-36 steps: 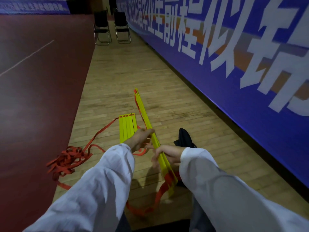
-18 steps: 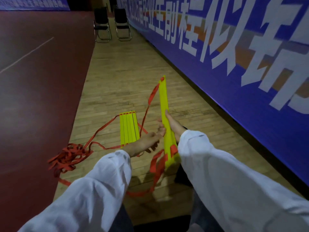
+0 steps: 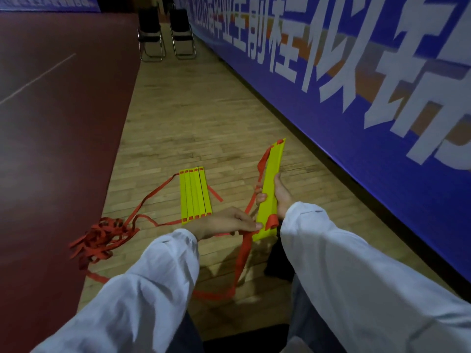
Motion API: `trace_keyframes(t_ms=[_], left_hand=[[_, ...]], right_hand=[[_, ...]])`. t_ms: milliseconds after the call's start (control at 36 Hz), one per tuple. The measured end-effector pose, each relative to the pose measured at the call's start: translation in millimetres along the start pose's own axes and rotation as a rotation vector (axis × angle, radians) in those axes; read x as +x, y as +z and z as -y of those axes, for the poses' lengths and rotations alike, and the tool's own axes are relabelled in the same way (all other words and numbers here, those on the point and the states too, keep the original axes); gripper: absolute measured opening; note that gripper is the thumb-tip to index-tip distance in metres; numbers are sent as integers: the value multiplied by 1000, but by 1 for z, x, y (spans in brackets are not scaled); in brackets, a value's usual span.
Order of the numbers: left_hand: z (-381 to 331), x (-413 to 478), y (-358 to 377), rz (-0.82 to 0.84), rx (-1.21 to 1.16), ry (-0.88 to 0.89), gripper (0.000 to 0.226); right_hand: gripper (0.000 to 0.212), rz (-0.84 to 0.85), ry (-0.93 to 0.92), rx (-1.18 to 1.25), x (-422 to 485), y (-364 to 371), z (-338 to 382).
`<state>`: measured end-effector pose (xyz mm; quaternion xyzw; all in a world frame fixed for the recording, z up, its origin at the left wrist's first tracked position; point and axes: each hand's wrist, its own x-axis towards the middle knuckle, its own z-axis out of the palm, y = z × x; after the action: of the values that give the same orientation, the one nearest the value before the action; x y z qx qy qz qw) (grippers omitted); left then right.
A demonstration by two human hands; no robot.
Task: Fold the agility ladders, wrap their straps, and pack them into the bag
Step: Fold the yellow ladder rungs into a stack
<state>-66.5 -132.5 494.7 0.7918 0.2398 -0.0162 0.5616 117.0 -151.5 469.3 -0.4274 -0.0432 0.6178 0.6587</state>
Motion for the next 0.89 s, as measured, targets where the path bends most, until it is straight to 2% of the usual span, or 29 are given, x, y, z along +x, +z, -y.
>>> trace_keyframes(t_ms=[139,361,556,639,667,722,806,889], left_hand=[[5,6,-7,-29,4,9,29],[21,11,-13,-60,-32,-2,37],[37,17,-16,-114,114,-35,38],[28,15,-9,-101,106,-63,20],[23,12,-6,-76,67,-77,21],[12,6,-1,43,-29,-127,49],[6,4,7,159,-32,-53,74],[-1,4,15,86,53,-23,75]], right_hand=[[52,-34,44,-62,-4,-11,0],[54,-42,107,-101,-9,-12,10],[53,-112,73,-172,-9,-14,7],[53,-125,12,-113,-7,-14,5],[54,-130,3,-107,-6,-13,5],[56,-153,-9,-107,-3,-14,6],[59,-179,-21,-127,1,-16,8],[60,-180,-11,-139,0,-17,9]])
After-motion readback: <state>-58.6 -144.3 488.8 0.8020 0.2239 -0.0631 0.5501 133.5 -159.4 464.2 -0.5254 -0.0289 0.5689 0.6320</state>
